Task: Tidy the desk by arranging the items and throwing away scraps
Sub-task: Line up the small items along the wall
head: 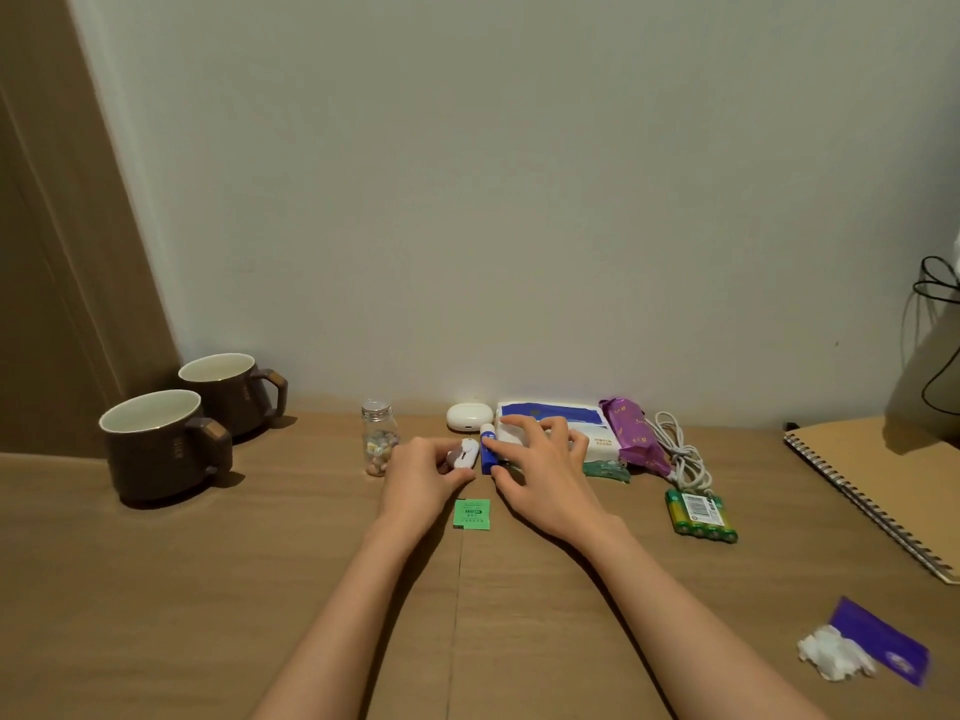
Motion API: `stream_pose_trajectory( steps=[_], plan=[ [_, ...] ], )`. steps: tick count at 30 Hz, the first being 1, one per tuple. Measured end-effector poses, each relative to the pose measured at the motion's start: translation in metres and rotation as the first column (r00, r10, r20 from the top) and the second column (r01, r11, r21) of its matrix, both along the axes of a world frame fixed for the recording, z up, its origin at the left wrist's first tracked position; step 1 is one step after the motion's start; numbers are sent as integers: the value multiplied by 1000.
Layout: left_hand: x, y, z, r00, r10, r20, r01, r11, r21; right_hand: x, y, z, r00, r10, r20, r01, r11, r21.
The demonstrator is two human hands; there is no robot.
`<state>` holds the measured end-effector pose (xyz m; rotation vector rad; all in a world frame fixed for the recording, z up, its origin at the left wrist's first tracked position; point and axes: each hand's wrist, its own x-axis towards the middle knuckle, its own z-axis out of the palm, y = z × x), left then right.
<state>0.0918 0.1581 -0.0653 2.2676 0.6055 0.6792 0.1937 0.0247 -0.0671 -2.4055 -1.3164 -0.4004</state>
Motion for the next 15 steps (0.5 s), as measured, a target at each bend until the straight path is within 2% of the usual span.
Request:
stream_pose_trajectory(
  steps=[2, 5, 10, 15],
  plan=[
    [-3, 3, 0, 999, -50, 14, 50, 997, -65, 0, 1, 0, 1000, 1, 15, -1, 1000, 15],
    [-3, 5, -1, 998, -37, 43, 40, 996, -84, 0, 2, 0, 1000, -1, 26, 0, 1000, 25],
    [5, 0, -4, 994, 5, 109, -6, 1000, 11, 0, 3, 0, 999, -10, 40, 8, 999, 53],
    [11, 1, -7, 993, 81, 87, -86, 995, 52, 0, 3, 0, 998, -16, 53, 11, 996, 86]
  ],
)
